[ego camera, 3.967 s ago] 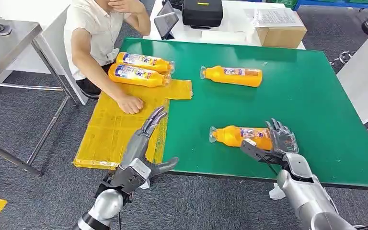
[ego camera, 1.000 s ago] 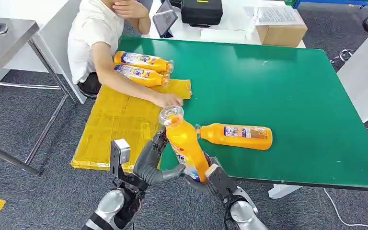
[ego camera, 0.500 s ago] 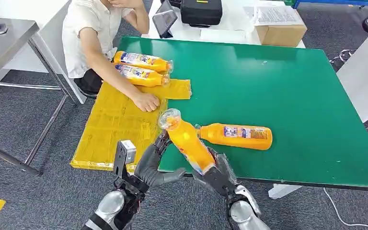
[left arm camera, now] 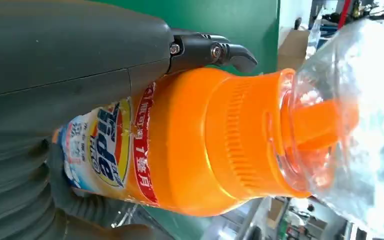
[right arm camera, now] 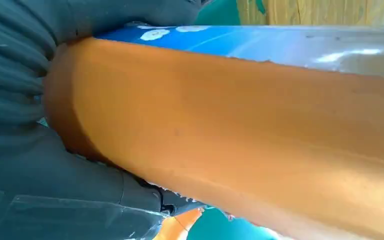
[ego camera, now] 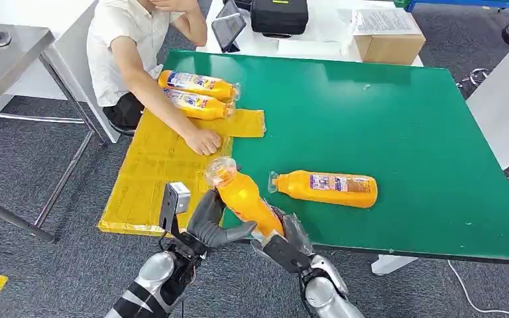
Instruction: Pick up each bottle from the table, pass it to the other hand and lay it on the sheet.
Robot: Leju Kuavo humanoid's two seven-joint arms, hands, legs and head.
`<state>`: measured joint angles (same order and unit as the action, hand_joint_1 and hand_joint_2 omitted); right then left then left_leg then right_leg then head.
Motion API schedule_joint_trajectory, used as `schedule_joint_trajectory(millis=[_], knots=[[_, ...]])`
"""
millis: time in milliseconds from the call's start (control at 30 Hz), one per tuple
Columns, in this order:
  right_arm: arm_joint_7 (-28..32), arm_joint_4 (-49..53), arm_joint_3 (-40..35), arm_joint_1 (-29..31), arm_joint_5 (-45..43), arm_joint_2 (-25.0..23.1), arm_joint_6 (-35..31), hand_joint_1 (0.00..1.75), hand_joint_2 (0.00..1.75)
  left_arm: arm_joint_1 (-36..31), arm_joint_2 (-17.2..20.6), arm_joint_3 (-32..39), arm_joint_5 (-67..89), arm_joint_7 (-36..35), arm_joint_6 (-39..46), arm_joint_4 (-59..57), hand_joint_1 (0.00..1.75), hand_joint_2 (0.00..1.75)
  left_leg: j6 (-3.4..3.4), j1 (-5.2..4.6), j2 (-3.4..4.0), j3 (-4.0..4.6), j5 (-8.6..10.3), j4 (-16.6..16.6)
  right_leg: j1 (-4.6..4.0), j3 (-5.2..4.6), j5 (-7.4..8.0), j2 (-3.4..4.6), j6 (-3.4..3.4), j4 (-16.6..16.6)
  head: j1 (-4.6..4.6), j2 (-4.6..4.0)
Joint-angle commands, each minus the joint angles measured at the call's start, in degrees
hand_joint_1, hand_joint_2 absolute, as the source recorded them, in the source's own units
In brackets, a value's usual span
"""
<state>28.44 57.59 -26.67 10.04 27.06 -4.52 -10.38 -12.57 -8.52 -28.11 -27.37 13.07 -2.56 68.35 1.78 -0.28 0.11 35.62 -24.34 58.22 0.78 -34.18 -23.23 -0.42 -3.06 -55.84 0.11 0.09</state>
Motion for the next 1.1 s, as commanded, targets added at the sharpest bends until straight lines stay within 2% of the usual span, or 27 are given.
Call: schedule_joint_trajectory(millis=[33, 300, 500, 533, 567, 600, 733, 767, 800, 833, 1100], knots=[[2.86, -4.75, -7.47, 2.85, 0.15, -1.59, 2.23, 1.75, 1.75, -3.98, -1.6, -0.25, -4.35, -0.22, -2.99, -5.09, 0.0, 1.75, -0.12, 0.07, 0.01, -0.17, -0.08, 0.02, -0.07, 0.16, -0.06, 0.05, 0.12, -0.02, 0.02, 0.0], [3.76, -6.45, -8.14, 3.57, -0.42, -1.63, 1.31, 1.75, 1.75, -3.71, -0.95, -1.13, -7.78, -1.96, -6.14, -4.62, 0.0, 1.75, -0.08, 0.06, -0.03, -0.15, -0.05, -0.01, -0.06, 0.14, -0.05, 0.0, 0.08, 0.02, 0.0, 0.0], [4.83, -7.22, -9.89, 5.59, -0.68, -3.36, 0.98, 1.71, 1.75, -5.73, -1.54, -1.1, -13.81, -4.67, -8.22, -11.03, 0.0, 1.75, -0.1, 0.04, 0.04, -0.18, -0.05, -0.02, -0.03, 0.15, -0.04, 0.06, 0.09, 0.01, -0.02, 0.0], [4.82, -7.46, -10.13, 5.85, -1.21, -3.6, 1.35, 1.69, 1.75, -6.14, -1.68, -1.14, -14.14, -4.2, -7.84, -11.85, 0.28, 1.75, -0.12, 0.06, 0.03, -0.25, -0.08, -0.02, -0.05, 0.21, -0.07, 0.07, 0.12, 0.0, 0.0, 0.0], [4.83, -7.46, -10.02, 5.74, -1.68, -3.76, 1.19, 1.64, 1.75, -6.3, -1.63, -1.25, -13.88, -3.41, -7.64, -11.85, 1.75, 1.75, -0.09, 0.04, 0.04, -0.15, -0.04, -0.02, -0.03, 0.12, -0.03, 0.07, 0.08, 0.0, -0.02, 0.0], [4.92, -7.15, -9.88, 5.46, -2.35, -3.66, 1.37, 1.52, 1.75, -6.13, -1.52, -1.3, -13.64, -2.6, -7.65, -11.12, 1.75, 1.75, -0.14, 0.05, 0.04, -0.26, -0.08, -0.02, -0.04, 0.22, -0.07, 0.08, 0.13, -0.01, 0.0, 0.0], [4.99, -6.82, -9.98, 5.2, -2.62, -3.35, 1.49, 1.52, 1.75, -5.8, -1.35, -1.29, -13.71, -2.71, -7.47, -10.18, 1.75, 1.75, -0.1, 0.05, 0.03, -0.17, -0.05, -0.02, -0.05, 0.14, -0.05, 0.06, 0.1, -0.01, -0.02, 0.0], [4.98, -6.68, -9.83, 5.08, -2.97, -3.29, 1.42, 1.22, 1.75, -5.56, -1.24, -1.29, -13.72, -2.68, -7.36, -9.66, 1.75, 1.75, -0.1, 0.04, 0.02, -0.15, -0.06, -0.01, -0.04, 0.12, -0.06, 0.05, 0.09, -0.02, 0.0, 0.0], [4.95, -6.63, -9.7, 4.99, -3.26, -3.32, 1.49, 0.3, 1.75, -5.36, -1.15, -1.26, -13.67, -2.43, -7.35, -9.11, 1.75, 1.75, -0.14, 0.07, 0.02, -0.26, -0.1, 0.0, -0.07, 0.23, -0.11, 0.06, 0.13, -0.03, 0.0, 0.0], [4.92, -6.47, -9.55, 4.79, -3.72, -3.38, 1.65, 0.0, 1.75, -5.02, -1.07, -1.21, -13.51, -2.05, -7.25, -8.2, 1.75, 1.75, -0.11, 0.06, 0.02, -0.17, -0.07, 0.0, -0.06, 0.15, -0.07, 0.05, 0.1, -0.01, 0.0, 0.0], [4.98, -6.24, -9.56, 4.52, -3.94, -3.41, 1.61, 0.0, 1.75, -4.77, -1.0, -1.17, -13.45, -1.92, -7.05, -7.3, 1.75, 1.75, -0.1, 0.05, -0.05, -0.13, -0.04, 0.01, -0.04, 0.11, -0.07, -0.01, 0.09, -0.03, 0.0, 0.0]])
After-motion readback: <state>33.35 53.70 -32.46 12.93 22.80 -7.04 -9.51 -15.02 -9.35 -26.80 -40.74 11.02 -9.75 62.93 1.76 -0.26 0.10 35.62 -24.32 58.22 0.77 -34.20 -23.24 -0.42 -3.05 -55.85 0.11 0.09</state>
